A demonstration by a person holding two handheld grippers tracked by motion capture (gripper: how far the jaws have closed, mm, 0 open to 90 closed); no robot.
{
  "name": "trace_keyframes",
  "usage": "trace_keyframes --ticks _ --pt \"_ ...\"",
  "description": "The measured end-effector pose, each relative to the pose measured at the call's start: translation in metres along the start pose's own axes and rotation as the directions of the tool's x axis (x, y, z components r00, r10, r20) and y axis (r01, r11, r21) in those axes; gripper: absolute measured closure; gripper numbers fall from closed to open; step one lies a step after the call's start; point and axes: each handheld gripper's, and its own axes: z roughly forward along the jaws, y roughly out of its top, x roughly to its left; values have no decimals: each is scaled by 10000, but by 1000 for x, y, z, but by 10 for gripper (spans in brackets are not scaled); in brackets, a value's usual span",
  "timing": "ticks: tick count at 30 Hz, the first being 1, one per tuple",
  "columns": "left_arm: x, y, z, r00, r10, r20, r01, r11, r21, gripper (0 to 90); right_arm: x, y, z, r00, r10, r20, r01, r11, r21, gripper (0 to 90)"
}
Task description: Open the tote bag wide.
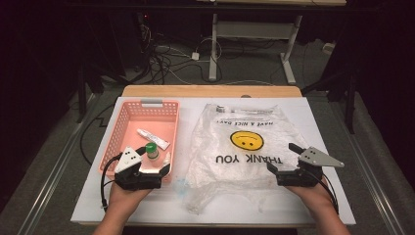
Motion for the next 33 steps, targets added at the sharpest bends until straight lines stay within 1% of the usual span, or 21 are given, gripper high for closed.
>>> trace_keyframes --ticks 3,4,6,9,10,12,14,18,20,22,23,24,28,29,30,32,33 --pt "-2 0 0 9999 116 9 -116 9999 16 0 1 0 -3 10000 43 73 -42 10000 -57 2" --pt "-3 -1 1 9997 248 7 -248 9996 97 0 1 0 -4 10000 38 68 -37 10000 -66 2" --pt "-4 -1 1 9996 287 17 -287 9995 148 0 1 1 -3 10000 -9 44 10 10000 -93 2" --pt "-4 -1 2 9997 252 8 -252 9995 175 0 1 2 -3 10000 -56 12 56 9999 -121 2" --pt "-4 0 3 9998 182 11 -183 9997 153 0 0 2 -3 10000 -39 15 40 9999 -126 2" --pt "-3 0 3 9999 165 7 -165 9998 140 0 -2 1 -4 10000 -5 34 5 9999 -104 2" --pt "-2 1 5 9999 149 2 -149 9998 147 0 -6 0 -5 9999 -2 132 3 10000 -80 2" --pt "-3 0 6 9999 157 -71 -155 9996 230 0 -15 0 -12 9989 170 432 -166 9998 -102 2" --pt "-3 0 6 9997 222 -74 -220 9993 292 0 -21 -1 -16 9978 254 613 -247 9996 -112 2" --pt "-3 -1 5 9998 189 -22 -188 9993 324 0 -27 -2 -18 9967 344 735 -339 9994 -86 2" --pt "-3 -1 5 9998 189 -22 -188 9993 324 0 -27 -2 -18 9967 344 735 -339 9994 -86 2" --pt "-3 0 5 9999 143 -63 -141 9995 290 0 -32 -3 -20 9955 367 873 -362 9993 -73 2" --pt "-3 0 4 9999 73 -95 -71 9997 240 0 -43 -6 -23 9929 436 1107 -438 9990 0 2" --pt "-3 1 5 9999 85 -111 -82 9996 252 0 -43 -6 -23 9929 436 1107 -438 9990 0 2" --pt "-2 1 4 9999 84 -136 -81 9996 263 0 -47 -8 -25 9910 559 1217 -567 9984 28 2" --pt "-2 1 4 9999 90 -134 -86 9995 292 0 -51 -10 -27 9892 570 1352 -587 9982 82 2" --pt "-2 2 3 9996 197 -201 -191 9993 328 0 -54 -11 -27 9885 587 1390 -607 9981 98 2"
